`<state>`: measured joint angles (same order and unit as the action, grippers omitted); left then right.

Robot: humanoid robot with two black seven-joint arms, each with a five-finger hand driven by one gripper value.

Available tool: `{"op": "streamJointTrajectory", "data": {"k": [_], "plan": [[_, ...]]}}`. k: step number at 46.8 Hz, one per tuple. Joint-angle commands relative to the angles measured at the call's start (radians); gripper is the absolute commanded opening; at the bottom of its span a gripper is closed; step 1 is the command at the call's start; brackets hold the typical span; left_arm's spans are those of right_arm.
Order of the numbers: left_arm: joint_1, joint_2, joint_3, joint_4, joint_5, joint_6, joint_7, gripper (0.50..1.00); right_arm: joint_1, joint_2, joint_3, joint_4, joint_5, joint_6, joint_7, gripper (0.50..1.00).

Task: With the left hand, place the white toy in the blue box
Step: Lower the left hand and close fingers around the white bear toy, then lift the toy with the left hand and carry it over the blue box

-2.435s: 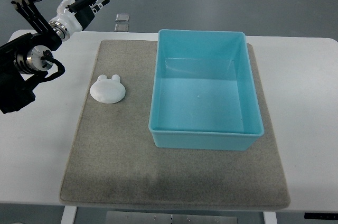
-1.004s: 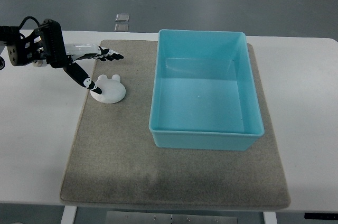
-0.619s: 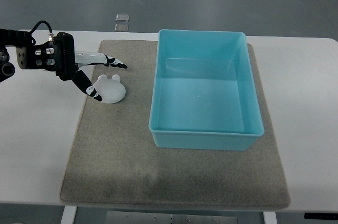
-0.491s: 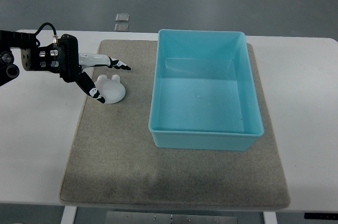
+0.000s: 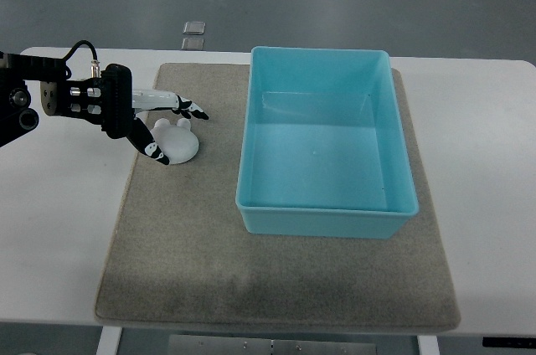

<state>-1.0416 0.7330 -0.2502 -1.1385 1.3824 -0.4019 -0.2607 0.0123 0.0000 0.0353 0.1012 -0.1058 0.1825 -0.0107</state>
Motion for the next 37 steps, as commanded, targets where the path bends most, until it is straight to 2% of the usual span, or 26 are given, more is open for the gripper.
{"op": "streamJointTrajectory", "data": {"k": [1,4,8,11,18,26,32,37], "plan": [[0.001,0.002,-0.001,-0.001,0.003,0.005,0.0,0.898,0.0,0.0,0.0,0.0,0.0,0.0,0.0,0.936],[0.002,0.002,0.0,-0.001,0.004,0.024,0.0,0.838,0.0,0.0,0.0,0.0,0.0,0.0,0.0,0.936],[0.003,0.005,0.002,-0.007,0.009,0.064,0.0,0.821,0.0,0.0,0.0,0.0,0.0,0.0,0.0,0.936],[0.003,0.006,0.0,-0.01,0.018,0.067,0.0,0.81,0.0,0.0,0.0,0.0,0.0,0.0,0.0,0.936],[0.003,0.008,0.0,-0.01,0.021,0.069,0.0,0.746,0.0,0.0,0.0,0.0,0.0,0.0,0.0,0.936],[0.003,0.009,0.0,-0.009,0.021,0.077,-0.008,0.696,0.0,0.0,0.0,0.0,0.0,0.0,0.0,0.936],[0.003,0.011,0.0,-0.007,0.021,0.08,-0.008,0.502,0.0,0.0,0.0,0.0,0.0,0.0,0.0,0.936],[0.003,0.012,0.0,-0.007,0.021,0.081,-0.008,0.5,0.0,0.0,0.0,0.0,0.0,0.0,0.0,0.936]]}}
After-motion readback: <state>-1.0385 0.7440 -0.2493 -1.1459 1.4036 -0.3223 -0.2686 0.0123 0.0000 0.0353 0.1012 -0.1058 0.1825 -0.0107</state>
